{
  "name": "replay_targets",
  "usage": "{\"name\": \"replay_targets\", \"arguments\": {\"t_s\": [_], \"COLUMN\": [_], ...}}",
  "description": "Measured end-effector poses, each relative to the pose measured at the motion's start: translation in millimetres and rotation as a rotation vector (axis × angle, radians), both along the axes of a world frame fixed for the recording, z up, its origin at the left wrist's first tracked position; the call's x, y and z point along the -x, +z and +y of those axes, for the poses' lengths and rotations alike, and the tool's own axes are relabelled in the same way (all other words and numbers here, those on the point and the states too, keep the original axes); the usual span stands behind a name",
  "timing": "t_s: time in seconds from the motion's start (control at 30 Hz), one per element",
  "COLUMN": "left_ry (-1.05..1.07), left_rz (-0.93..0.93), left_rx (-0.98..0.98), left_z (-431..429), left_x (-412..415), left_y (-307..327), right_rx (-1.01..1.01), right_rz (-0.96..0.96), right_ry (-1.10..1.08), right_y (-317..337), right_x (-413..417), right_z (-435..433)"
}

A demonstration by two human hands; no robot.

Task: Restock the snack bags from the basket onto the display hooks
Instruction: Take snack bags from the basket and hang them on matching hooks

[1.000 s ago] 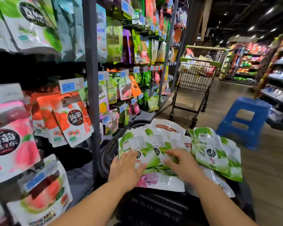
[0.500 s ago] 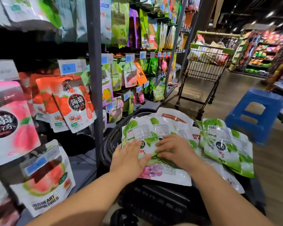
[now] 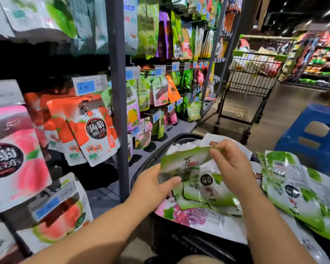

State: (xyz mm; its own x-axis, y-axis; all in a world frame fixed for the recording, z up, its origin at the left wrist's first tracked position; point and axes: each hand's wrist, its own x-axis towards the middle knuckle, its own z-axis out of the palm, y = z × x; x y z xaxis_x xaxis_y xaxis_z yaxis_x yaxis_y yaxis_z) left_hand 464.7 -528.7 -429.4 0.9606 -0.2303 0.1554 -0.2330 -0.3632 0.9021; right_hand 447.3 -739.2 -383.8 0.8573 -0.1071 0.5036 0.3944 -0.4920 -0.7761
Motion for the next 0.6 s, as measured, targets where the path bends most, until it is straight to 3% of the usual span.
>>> {"name": "replay_targets", "arguments": {"t_s": [0.3, 0.6], "left_ry": [-0.206, -0.240], "left_rz": [0.178, 0.278], "left_rx": [0.172, 0.413], "left_z": [-31, -42], "left_x": [-24, -37], "left_y": [4, -14], "right_rx": [-0.379, -0.246], "right_rz": [-0.041, 0.089], "right_ry": [-0.106, -0.202], "right_y": [25, 24], "right_x": [-32, -21], "right_z": [-7, -55]}}
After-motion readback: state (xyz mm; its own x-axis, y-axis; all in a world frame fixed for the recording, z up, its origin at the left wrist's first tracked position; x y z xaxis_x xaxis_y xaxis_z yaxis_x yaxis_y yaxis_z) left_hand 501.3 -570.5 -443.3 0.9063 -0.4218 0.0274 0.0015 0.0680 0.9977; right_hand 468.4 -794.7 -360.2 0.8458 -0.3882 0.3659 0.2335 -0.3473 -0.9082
